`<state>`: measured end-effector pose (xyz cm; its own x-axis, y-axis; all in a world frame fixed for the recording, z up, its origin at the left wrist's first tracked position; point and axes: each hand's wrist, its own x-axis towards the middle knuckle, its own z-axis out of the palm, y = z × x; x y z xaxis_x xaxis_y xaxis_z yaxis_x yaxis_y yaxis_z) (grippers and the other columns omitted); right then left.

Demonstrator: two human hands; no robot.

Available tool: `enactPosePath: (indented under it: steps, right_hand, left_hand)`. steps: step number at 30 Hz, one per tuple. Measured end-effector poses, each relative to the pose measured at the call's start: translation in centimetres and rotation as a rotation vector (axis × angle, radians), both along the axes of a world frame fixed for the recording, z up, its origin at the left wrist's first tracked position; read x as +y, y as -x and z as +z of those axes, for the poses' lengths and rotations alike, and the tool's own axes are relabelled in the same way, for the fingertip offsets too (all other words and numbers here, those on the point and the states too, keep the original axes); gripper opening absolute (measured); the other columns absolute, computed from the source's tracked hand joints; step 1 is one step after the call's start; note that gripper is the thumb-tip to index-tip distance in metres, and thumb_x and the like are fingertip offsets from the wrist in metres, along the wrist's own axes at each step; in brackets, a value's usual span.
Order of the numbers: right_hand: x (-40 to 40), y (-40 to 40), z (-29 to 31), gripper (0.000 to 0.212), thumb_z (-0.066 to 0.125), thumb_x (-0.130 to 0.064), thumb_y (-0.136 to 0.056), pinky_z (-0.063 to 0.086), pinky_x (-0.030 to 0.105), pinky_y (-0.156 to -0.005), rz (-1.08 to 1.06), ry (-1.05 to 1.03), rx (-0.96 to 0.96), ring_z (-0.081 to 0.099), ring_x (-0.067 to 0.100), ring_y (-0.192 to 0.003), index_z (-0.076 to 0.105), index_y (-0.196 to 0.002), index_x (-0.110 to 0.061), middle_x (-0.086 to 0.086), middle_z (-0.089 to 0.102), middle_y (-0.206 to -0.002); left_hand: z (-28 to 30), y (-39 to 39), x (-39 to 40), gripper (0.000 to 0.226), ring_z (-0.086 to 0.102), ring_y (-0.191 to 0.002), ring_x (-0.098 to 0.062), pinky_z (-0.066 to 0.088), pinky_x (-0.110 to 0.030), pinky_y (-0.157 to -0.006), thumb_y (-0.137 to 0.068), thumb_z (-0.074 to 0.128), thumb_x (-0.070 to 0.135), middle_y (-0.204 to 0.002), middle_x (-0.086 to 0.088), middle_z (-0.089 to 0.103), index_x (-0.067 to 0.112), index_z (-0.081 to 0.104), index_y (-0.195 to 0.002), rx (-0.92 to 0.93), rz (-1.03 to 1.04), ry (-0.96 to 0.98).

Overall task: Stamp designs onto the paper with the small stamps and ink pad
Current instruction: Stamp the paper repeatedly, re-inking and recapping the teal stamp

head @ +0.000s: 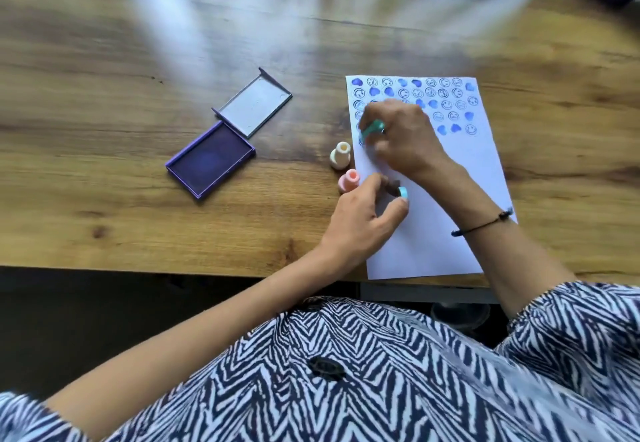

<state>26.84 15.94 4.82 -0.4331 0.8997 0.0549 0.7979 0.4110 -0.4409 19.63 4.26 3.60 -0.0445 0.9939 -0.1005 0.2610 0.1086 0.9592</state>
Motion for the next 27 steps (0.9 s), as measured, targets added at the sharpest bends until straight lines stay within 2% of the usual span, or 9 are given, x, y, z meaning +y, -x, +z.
enactPosePath:
  steps: [3, 5, 7, 10, 13, 19, 22, 25, 27]
  right_hand:
    - [-0.4, -1.6, 1.5, 0.015, 0.060, 0.000, -0.076, 0.059, 0.034, -0.069, -0.329, 0.151, 0.521, 0.064, 0.018, -0.066, 0.064, -0.085, -0.011, 0.006, 0.062, -0.076]
    - [-1.1, -2.7, 2.3, 0.017, 0.060, 0.002, -0.078, 0.060, 0.026, -0.063, -0.402, 0.244, 0.707, 0.061, 0.005, -0.058, 0.060, -0.078, -0.016, 0.002, 0.058, -0.071]
    - [-2.0, -3.2, 2.8, 0.022, 0.060, 0.002, -0.079, 0.059, 0.024, -0.061, -0.393, 0.338, 0.784, 0.060, 0.003, -0.055, 0.058, -0.073, -0.020, 0.001, 0.056, -0.071]
    - [-3.1, -3.4, 3.2, 0.023, 0.061, 0.001, -0.080, 0.060, 0.026, -0.062, -0.372, 0.395, 0.823, 0.059, 0.012, -0.058, 0.059, -0.072, -0.021, 0.003, 0.057, -0.072]
    - [-4.1, -3.6, 3.1, 0.024, 0.059, 0.002, -0.081, 0.060, 0.026, -0.062, -0.372, 0.408, 0.830, 0.059, 0.014, -0.059, 0.059, -0.073, -0.020, 0.003, 0.057, -0.071]
    - [-5.1, -3.7, 2.7, 0.020, 0.059, -0.002, -0.082, 0.057, 0.023, -0.058, -0.371, 0.404, 0.836, 0.060, 0.009, -0.048, 0.060, -0.075, -0.021, 0.003, 0.061, -0.071]
    - [-5.1, -3.1, 3.1, 0.016, 0.060, -0.007, -0.083, 0.054, 0.023, -0.055, -0.333, 0.346, 0.825, 0.058, 0.009, -0.047, 0.060, -0.076, -0.022, 0.001, 0.063, -0.068]
    - [-5.2, -1.4, 3.9, 0.008, 0.062, -0.016, -0.082, 0.046, 0.026, -0.057, -0.248, 0.234, 0.714, 0.054, 0.013, -0.057, 0.061, -0.076, -0.021, 0.007, 0.063, -0.069]
    - [-5.4, 0.8, 4.6, 0.005, 0.064, -0.019, -0.078, 0.045, 0.030, -0.065, -0.142, 0.161, 0.579, 0.055, 0.017, -0.069, 0.066, -0.082, -0.017, 0.014, 0.067, -0.080]
  left_hand:
    - [0.0, 0.0, 0.1, 0.015, 0.061, -0.104, -0.019, 0.046, -0.033, -0.095, -0.085, 0.056, 0.015, -0.112, -0.006, 0.066, 0.008, 0.056, -0.098, -0.035, 0.010, 0.010]
    - [-0.1, -0.1, 0.0, 0.014, 0.061, -0.103, -0.018, 0.046, -0.033, -0.095, -0.085, 0.057, 0.015, -0.113, -0.006, 0.066, 0.008, 0.056, -0.097, -0.049, 0.009, 0.010]
    - [-0.2, -0.1, 0.0, 0.014, 0.062, -0.100, -0.017, 0.045, -0.031, -0.092, -0.085, 0.057, 0.016, -0.108, -0.006, 0.067, 0.009, 0.056, -0.097, -0.072, 0.022, 0.013]
    - [-0.4, 0.0, 0.1, 0.012, 0.061, -0.093, -0.014, 0.043, -0.017, -0.082, -0.085, 0.057, 0.020, -0.097, -0.001, 0.067, 0.014, 0.057, -0.095, -0.088, 0.054, 0.036]
    - [-0.6, 0.0, 0.0, 0.010, 0.058, -0.089, -0.007, 0.039, -0.005, -0.073, -0.085, 0.057, 0.021, -0.094, 0.001, 0.065, 0.016, 0.057, -0.094, -0.107, 0.057, 0.039]
    - [-0.2, 0.7, -1.0, 0.014, 0.059, -0.096, -0.009, 0.045, -0.025, -0.093, -0.088, 0.053, 0.011, -0.109, -0.014, 0.065, 0.007, 0.055, -0.101, -0.273, 0.040, -0.004]
    - [0.2, 1.6, -2.3, 0.014, 0.060, -0.094, -0.004, 0.047, -0.021, -0.090, -0.085, 0.053, 0.014, -0.109, -0.014, 0.065, 0.010, 0.054, -0.099, -0.365, 0.002, -0.051]
    - [0.0, 3.5, -4.0, 0.013, 0.062, -0.094, -0.002, 0.049, -0.017, -0.085, -0.081, 0.052, 0.020, -0.100, -0.002, 0.067, 0.017, 0.055, -0.093, -0.437, 0.061, -0.075]
    - [-0.2, 4.9, -5.0, 0.010, 0.064, -0.095, -0.009, 0.050, -0.023, -0.088, -0.080, 0.052, 0.019, -0.095, -0.002, 0.068, 0.019, 0.055, -0.090, -0.473, 0.192, -0.075]
